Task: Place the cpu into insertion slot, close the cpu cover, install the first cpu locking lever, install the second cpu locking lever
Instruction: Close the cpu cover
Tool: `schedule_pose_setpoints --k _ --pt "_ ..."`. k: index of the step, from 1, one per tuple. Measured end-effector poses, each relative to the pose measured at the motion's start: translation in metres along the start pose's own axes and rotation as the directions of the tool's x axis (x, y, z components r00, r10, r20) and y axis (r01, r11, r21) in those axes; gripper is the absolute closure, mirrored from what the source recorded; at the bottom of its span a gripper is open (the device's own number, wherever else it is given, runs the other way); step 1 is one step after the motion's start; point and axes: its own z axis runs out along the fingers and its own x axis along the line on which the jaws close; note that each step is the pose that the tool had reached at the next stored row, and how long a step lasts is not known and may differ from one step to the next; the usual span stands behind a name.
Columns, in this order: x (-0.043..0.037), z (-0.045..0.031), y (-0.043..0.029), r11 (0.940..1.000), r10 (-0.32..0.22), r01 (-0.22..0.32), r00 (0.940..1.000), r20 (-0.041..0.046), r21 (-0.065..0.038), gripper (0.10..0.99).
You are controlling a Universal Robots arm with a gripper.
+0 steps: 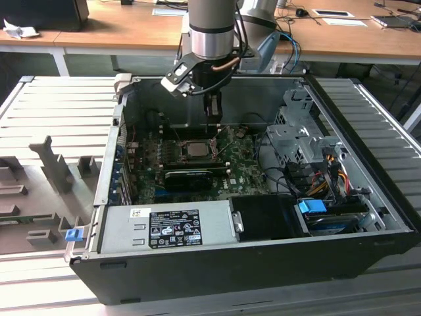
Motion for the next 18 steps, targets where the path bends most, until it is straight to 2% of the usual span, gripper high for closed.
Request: schedule_pose_setpoints --k 18 --pt "0.0002 0.0002 0.0035 1.0000 0.000 0.000 1.0000 0.0017 0.000 0.980"
